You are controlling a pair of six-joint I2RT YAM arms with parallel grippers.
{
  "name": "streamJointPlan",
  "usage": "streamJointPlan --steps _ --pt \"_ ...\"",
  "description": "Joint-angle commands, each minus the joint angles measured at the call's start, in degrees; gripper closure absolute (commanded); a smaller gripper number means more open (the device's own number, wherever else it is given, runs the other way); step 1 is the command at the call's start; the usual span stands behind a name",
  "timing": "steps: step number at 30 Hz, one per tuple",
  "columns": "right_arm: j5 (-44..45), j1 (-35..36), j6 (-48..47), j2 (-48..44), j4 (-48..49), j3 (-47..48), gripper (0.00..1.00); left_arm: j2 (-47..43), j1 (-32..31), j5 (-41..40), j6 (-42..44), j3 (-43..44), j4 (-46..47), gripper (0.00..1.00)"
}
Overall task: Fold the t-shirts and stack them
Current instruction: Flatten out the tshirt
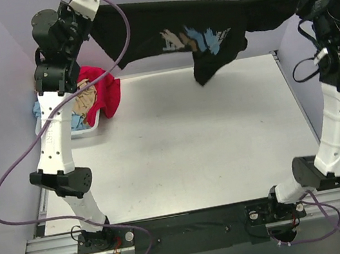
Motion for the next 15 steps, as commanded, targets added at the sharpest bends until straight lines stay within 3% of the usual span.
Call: streamJointPlan --steps 1,4,8,9,10,15 --pt "0.13 -0.76 -2.94 -11.69 4.79 -11.43 1.0 -7.94 0.35 0.49 2.34 -12.03 4.31 1.0" --pt "-1.98 -0.76 -2.25 -20.32 2.77 -24.82 1.0 -15.13 0.35 5.66 3.91 -22.94 2.47 1.0" --pt "-11.36 -0.5 4.33 -38.22 0.49 -55.78 1.0 -26.47 0.09 10.85 9.62 -48.24 3.86 1.0" --pt "-12.69 -0.06 5.74 -40.36 -0.22 -59.62 1.0 -28.59 -0.09 11.3 10.94 -56.55 4.13 1.0" --pt "-13.84 0.12 7.85 -44.82 -2.14 -67.66 1.0 -32.1 -0.18 12.43 11.56 -60.12 3.96 1.0" --pt "-16.75 5.46 14.79 -56.1 -8.38 -89.87 1.0 -40.12 -0.18 13.76 15.42 -86.19 2.56 1.0"
